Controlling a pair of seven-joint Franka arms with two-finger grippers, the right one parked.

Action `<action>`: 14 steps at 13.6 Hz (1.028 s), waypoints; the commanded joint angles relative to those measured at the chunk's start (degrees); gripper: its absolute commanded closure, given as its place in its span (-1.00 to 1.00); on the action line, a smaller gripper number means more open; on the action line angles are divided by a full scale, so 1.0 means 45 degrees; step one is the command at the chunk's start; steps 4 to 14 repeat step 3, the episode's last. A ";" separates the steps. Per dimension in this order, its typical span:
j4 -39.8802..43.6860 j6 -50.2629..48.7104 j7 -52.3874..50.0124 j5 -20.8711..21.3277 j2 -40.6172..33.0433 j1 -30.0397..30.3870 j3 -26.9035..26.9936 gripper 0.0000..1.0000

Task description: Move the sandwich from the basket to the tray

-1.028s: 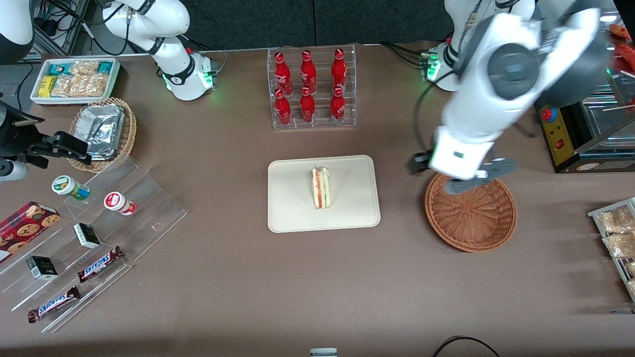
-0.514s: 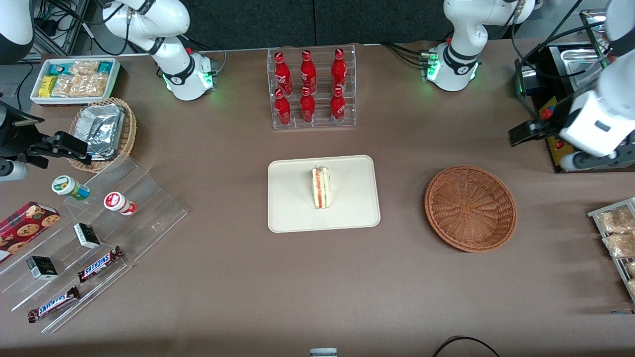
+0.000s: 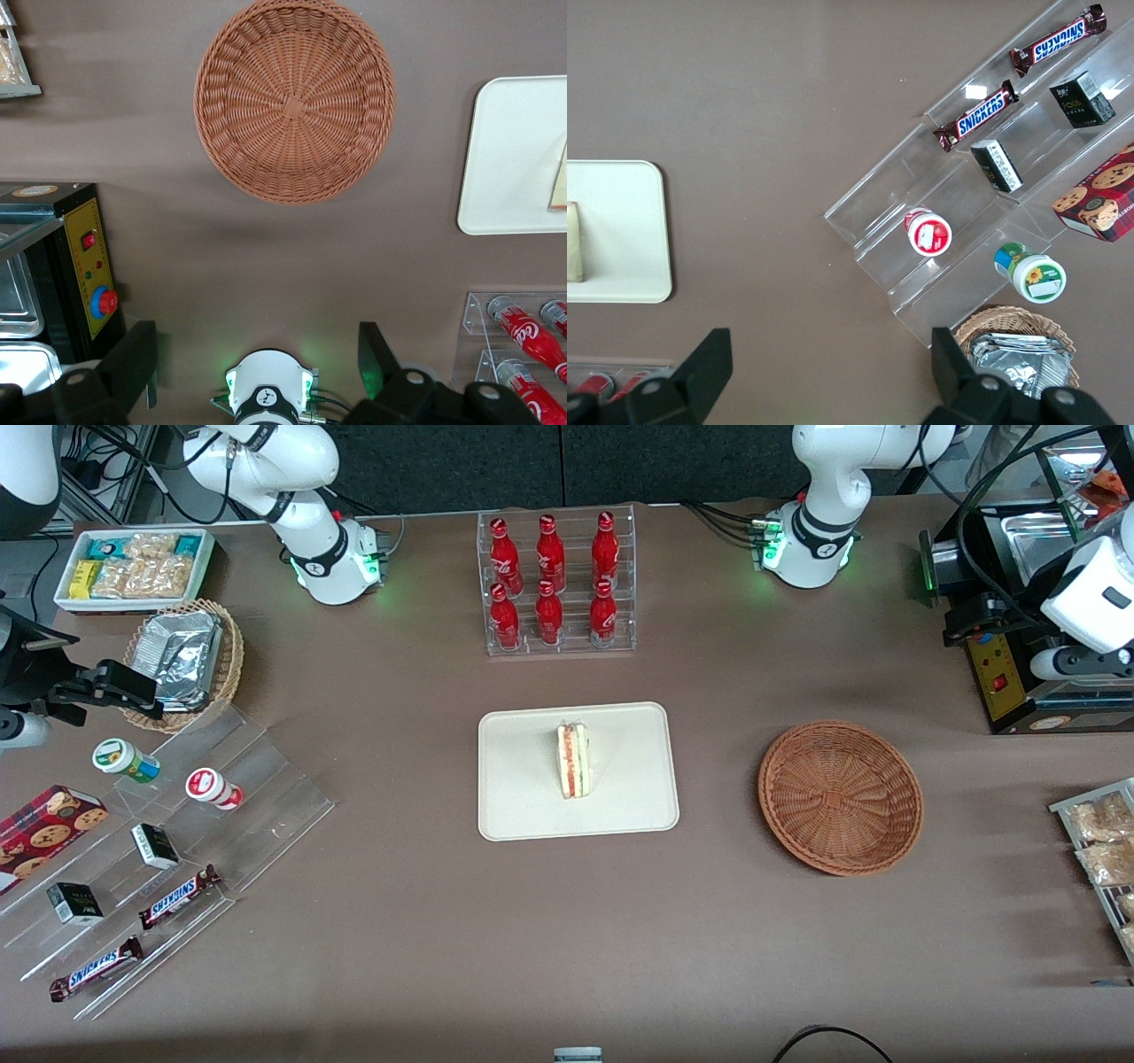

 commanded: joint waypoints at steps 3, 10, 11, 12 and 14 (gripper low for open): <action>0.0193 -0.0074 0.0205 0.0040 0.0088 0.0010 -0.0252 -1.00; 0.0193 -0.0074 0.0205 0.0040 0.0088 0.0010 -0.0252 -1.00; 0.0193 -0.0074 0.0205 0.0040 0.0088 0.0010 -0.0252 -1.00; 0.0193 -0.0074 0.0205 0.0040 0.0088 0.0010 -0.0252 -1.00; 0.0193 -0.0074 0.0205 0.0040 0.0088 0.0010 -0.0252 -1.00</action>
